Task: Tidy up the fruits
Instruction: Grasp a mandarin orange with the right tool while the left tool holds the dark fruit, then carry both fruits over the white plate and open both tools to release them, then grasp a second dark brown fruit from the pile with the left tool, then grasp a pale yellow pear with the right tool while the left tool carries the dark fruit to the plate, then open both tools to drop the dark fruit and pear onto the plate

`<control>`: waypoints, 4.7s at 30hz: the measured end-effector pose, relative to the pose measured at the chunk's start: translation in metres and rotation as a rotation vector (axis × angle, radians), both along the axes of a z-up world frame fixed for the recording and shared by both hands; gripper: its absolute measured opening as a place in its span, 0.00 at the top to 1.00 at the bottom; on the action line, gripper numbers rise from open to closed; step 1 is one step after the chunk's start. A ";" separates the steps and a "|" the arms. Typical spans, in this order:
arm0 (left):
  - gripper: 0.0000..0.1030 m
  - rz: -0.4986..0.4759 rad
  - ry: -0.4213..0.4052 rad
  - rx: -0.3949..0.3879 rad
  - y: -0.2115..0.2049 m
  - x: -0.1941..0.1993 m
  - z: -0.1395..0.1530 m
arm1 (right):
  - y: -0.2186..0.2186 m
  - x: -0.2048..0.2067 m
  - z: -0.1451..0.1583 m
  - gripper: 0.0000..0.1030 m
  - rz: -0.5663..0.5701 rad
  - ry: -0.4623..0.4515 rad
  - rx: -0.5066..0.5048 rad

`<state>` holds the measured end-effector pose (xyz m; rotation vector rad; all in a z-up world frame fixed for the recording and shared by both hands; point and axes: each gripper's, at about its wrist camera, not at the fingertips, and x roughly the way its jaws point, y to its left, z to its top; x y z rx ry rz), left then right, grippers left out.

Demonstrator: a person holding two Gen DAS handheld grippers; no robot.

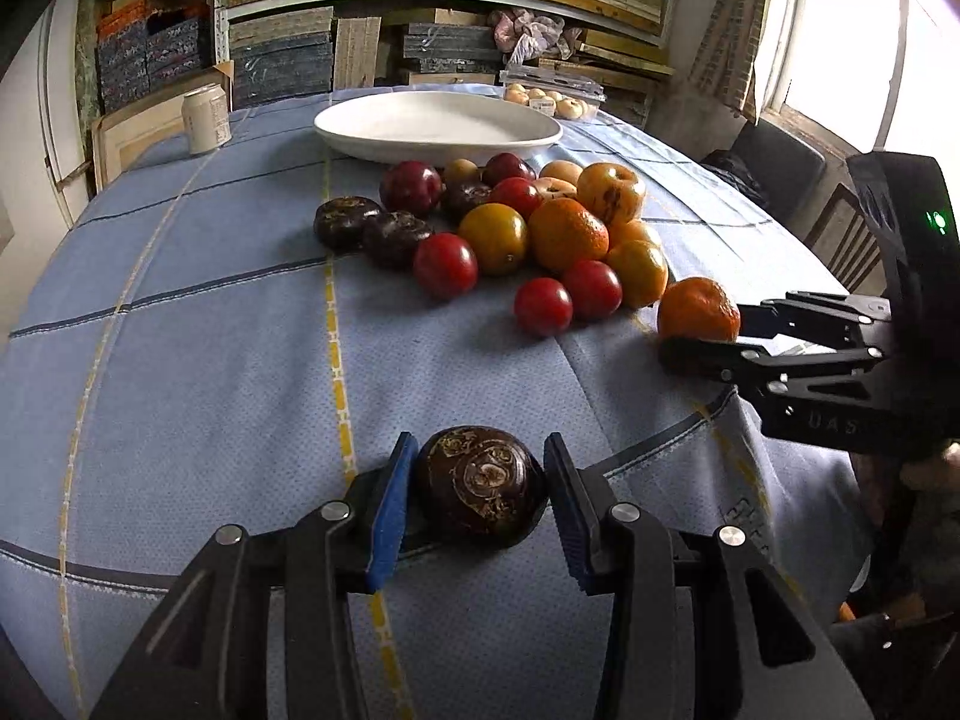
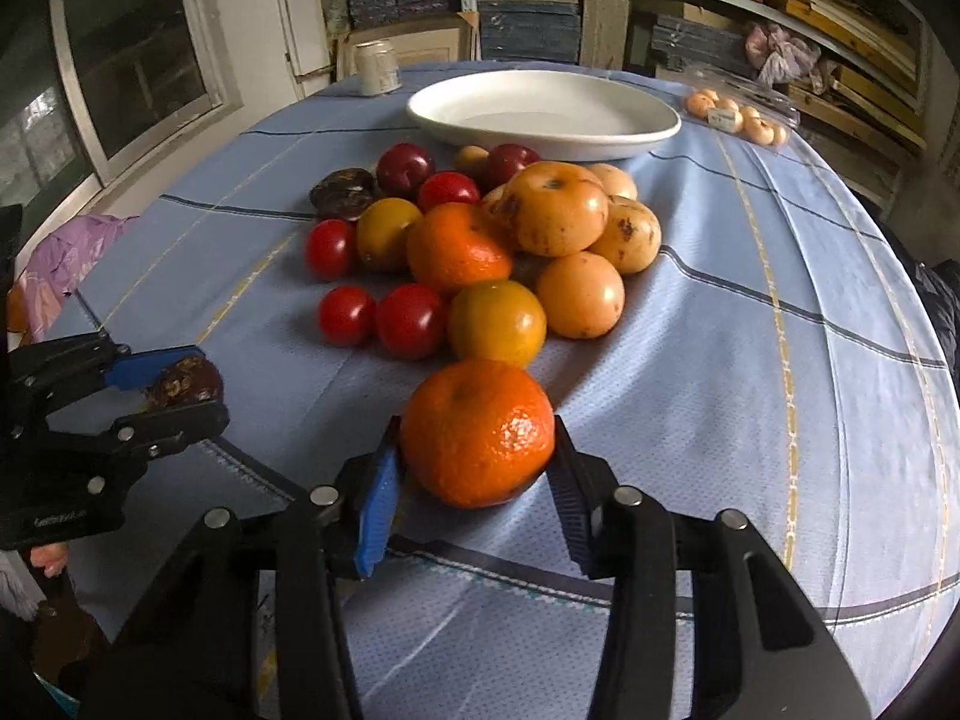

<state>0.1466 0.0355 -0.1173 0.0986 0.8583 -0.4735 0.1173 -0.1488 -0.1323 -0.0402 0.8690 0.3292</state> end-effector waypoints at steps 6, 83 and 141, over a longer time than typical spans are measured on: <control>0.58 0.021 -0.104 -0.012 -0.004 0.035 0.051 | -0.024 0.022 0.070 0.57 0.022 -0.108 0.065; 0.57 0.194 -0.008 0.094 0.026 0.165 0.009 | -0.090 0.064 0.034 0.06 -0.219 -0.233 0.326; 0.31 0.219 -0.122 -0.118 0.001 0.216 0.063 | -0.101 0.181 0.079 0.34 -0.197 -0.233 0.449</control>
